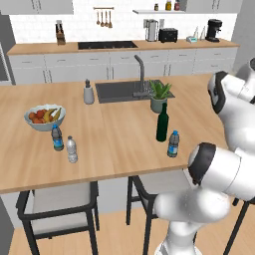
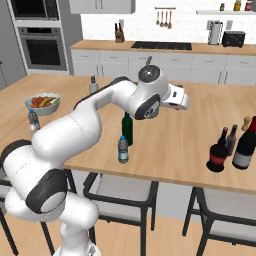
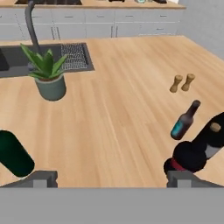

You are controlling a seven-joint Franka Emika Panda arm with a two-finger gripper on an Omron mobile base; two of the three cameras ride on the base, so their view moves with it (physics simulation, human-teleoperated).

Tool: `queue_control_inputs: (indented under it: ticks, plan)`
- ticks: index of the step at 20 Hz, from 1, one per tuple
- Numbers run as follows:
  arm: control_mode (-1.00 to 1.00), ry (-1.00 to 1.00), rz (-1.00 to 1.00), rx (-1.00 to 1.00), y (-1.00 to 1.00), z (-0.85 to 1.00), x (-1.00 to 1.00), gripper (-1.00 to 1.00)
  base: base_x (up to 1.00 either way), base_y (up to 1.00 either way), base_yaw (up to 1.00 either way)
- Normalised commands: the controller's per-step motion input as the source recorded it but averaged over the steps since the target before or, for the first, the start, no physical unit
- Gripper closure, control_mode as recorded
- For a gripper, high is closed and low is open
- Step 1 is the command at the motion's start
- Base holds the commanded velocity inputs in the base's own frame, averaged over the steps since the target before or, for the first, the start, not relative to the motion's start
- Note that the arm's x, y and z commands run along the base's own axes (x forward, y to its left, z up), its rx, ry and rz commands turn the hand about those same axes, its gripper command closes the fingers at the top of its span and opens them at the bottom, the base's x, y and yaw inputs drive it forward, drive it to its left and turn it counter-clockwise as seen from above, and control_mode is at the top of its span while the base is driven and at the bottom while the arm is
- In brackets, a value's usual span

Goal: Move the plastic bottles in the middle to the plastics group, and the glass bottles in the middle to the glass group.

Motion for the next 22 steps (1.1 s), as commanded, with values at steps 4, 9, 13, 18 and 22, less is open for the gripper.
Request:
queue_control_inputs:
  ticks: [4,9,13,18,22]
  plan:
    - [-1.00,0.03,0.00,0.00,0.97,0.26,-0.14,-1.00,0.00,0.00,0.00]
    - [-1.00,0.01,0.00,0.00,0.95,0.18,-0.18,-1.00,0.00,0.00,0.00]
    - [-1.00,0.05,0.00,0.00,0.92,0.02,-0.24,-1.00,0.00,0.00,0.00]
    - [-1.00,0.05,0.00,0.07,0.64,-0.01,-0.18,-1.00,0.00,0.00,0.00]
    - [-1.00,0.08,0.00,0.09,0.57,-0.09,-0.01,-1.00,0.00,0.00,0.00]
